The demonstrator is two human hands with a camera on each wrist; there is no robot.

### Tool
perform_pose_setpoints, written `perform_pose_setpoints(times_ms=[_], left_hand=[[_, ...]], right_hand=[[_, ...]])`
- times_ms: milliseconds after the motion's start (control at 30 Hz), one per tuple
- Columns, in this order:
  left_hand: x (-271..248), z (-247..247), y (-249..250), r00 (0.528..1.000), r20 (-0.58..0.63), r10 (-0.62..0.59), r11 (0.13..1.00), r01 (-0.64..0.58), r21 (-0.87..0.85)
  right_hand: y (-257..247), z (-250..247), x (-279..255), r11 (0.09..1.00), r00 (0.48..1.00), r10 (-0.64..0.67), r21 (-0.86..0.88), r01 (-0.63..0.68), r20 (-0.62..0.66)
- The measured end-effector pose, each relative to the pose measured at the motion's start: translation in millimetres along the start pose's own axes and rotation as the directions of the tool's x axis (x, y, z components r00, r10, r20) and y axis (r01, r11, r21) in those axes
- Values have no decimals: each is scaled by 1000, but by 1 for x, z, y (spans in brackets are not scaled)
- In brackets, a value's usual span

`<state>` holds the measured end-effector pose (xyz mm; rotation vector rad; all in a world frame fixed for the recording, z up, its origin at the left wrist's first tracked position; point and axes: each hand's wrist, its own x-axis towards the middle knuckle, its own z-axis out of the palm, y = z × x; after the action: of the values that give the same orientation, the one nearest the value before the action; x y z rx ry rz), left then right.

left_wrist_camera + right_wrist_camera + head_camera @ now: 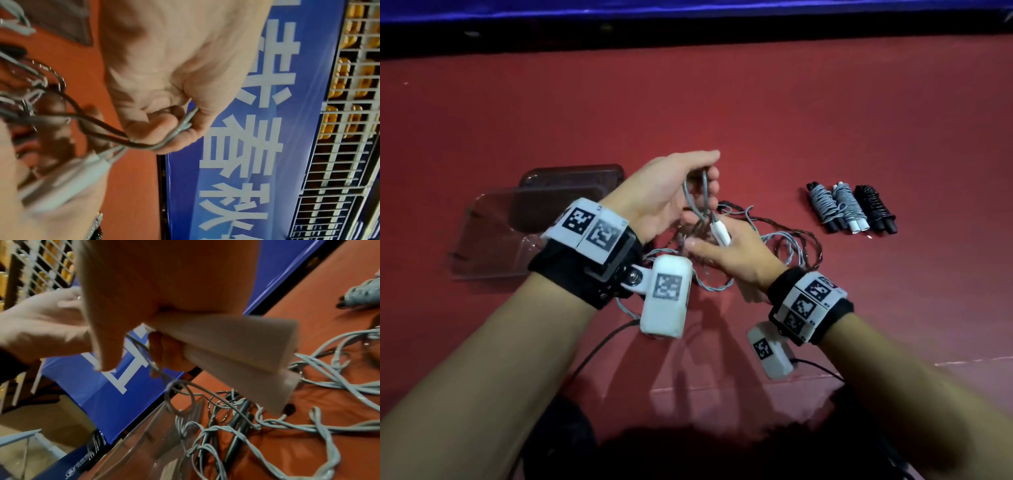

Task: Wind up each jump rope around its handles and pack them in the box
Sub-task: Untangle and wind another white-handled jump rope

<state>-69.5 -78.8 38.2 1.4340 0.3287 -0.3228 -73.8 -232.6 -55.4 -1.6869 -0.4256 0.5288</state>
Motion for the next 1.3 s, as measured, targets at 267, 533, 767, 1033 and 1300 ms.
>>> perform_pose_setpoints(times_ms=[267,533,767,1033,1300], left_hand=[[1,-29,-57,926,-128,356,795,-228,562],[19,-9,-94,901,216,377,691,-429,582],[9,-16,-35,897,20,441,766,-388,512],[-1,-12,-3,947,-147,285,957,-274,90],[0,-3,-70,999,16,39,979,-41,201]], right_hand=[[-53,-16,4,808,997,74,586,-67,13],[-79,-42,7,629,992,-8,772,-91,124],[-54,-66,9,977,972,50,215,0,-229],[-27,-18,-3,984,978,152,73,-163,144],[-63,-33,6,633,983,142,753,-178,113]])
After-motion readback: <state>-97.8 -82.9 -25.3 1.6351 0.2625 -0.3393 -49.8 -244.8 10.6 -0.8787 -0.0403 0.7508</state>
